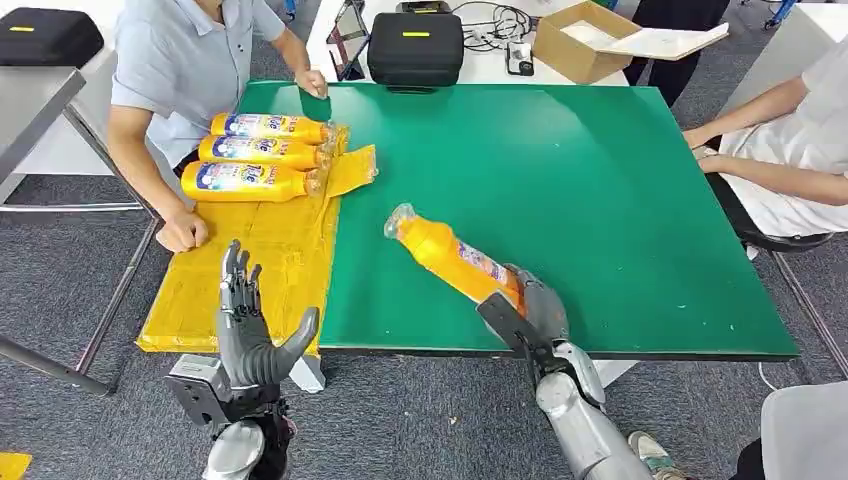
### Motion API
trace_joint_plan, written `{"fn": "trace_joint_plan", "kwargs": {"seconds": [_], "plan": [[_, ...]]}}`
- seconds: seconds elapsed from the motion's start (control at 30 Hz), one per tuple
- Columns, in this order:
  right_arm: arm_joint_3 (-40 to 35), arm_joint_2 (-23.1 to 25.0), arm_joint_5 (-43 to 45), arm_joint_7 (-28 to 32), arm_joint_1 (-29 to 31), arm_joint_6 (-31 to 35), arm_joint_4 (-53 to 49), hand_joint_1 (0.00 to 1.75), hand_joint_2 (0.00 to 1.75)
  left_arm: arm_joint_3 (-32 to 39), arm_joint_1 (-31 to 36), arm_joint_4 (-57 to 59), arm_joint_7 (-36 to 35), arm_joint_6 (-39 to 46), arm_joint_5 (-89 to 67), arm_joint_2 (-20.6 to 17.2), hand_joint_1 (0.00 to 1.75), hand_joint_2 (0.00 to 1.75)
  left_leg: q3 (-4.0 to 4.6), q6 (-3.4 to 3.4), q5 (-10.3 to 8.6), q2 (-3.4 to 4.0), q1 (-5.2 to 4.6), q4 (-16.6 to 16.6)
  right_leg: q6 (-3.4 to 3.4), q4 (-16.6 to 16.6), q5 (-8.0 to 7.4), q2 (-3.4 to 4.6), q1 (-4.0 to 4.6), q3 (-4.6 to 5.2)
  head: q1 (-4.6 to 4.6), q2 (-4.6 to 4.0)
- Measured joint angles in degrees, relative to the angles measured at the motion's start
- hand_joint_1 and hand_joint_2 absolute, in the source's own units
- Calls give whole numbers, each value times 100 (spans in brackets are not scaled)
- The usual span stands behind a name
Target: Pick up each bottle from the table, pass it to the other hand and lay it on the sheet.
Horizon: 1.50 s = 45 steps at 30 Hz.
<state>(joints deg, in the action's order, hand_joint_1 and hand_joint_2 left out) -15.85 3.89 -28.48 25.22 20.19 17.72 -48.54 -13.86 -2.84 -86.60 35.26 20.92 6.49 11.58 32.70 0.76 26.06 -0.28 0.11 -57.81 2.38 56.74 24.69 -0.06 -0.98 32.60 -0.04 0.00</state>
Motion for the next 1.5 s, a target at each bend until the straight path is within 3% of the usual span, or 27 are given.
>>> {"fn": "trace_joint_plan", "kwargs": {"seconds": [0.27,0.6,0.97,1.4,1.5], "plan": [[103,77,678,131,-528,-148,-1065,175,175,13,-98,28,-723,-1018,767,-20,0,175,10,1,1,1,-1,0,0,0,0,0,1,12,-2,0],[59,186,897,234,-861,-507,-1642,175,175,-197,-86,302,-1067,-1073,149,-127,0,175,12,0,0,2,0,0,0,0,0,1,1,15,0,0],[-1003,394,883,496,-1273,-870,-1804,175,175,-457,220,429,-789,-1115,573,-57,0,175,22,0,0,1,1,1,0,0,0,0,2,25,0,0],[-1477,442,927,564,-1287,-931,-1769,175,175,-620,302,271,-796,-1103,649,-57,0,175,22,0,0,2,0,1,0,0,0,1,1,25,0,0],[-1569,444,886,619,-1269,-951,-1741,175,175,-662,301,238,-857,-1483,1061,-59,0,175,22,0,0,2,0,1,0,0,0,1,1,26,-2,0]]}}
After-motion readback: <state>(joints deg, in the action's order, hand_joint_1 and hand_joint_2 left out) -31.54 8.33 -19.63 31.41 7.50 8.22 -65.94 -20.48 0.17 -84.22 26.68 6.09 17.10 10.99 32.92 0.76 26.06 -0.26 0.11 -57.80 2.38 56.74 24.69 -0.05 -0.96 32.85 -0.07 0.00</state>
